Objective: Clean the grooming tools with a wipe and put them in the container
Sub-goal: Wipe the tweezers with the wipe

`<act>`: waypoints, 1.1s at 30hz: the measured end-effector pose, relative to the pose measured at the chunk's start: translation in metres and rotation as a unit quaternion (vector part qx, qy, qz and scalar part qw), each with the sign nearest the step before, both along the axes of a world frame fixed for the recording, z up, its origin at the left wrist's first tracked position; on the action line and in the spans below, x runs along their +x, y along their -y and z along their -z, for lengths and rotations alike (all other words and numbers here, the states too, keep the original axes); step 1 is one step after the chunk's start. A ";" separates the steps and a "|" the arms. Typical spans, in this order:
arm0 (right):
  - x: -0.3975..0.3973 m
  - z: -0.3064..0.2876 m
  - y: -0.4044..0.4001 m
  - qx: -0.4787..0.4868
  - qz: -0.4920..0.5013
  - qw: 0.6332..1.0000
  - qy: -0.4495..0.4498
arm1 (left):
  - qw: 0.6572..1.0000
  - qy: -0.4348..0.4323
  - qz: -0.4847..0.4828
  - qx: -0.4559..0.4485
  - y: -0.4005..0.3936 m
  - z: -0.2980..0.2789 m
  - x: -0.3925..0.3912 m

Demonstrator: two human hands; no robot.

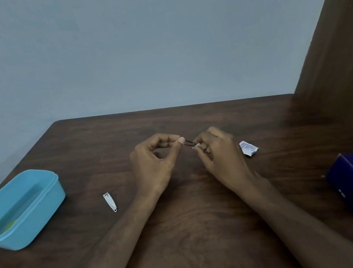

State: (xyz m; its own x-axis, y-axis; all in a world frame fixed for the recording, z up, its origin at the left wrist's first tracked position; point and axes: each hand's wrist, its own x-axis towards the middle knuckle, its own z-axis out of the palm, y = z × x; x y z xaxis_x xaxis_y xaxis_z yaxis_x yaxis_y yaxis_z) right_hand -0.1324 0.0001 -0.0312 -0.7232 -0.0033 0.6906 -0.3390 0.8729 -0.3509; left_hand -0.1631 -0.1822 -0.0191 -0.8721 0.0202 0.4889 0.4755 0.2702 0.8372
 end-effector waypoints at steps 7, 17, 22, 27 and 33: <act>0.001 -0.002 -0.005 -0.025 -0.008 1.000 -0.002 | 1.000 0.012 -0.014 -0.008 -0.002 0.003 -0.003; 0.012 -0.017 0.002 -0.242 0.043 0.965 -0.090 | 0.955 0.182 0.003 0.233 -0.002 0.001 -0.012; 0.010 -0.008 0.017 -0.090 -0.027 0.995 -0.023 | 0.960 0.170 0.004 0.224 -0.007 0.003 -0.012; 0.005 0.004 0.000 -0.061 0.037 0.991 0.113 | 0.958 0.177 -0.020 0.224 -0.005 0.004 -0.015; 0.009 -0.007 0.012 -0.104 -0.022 0.993 0.045 | 0.961 0.175 -0.017 0.212 -0.008 0.004 -0.014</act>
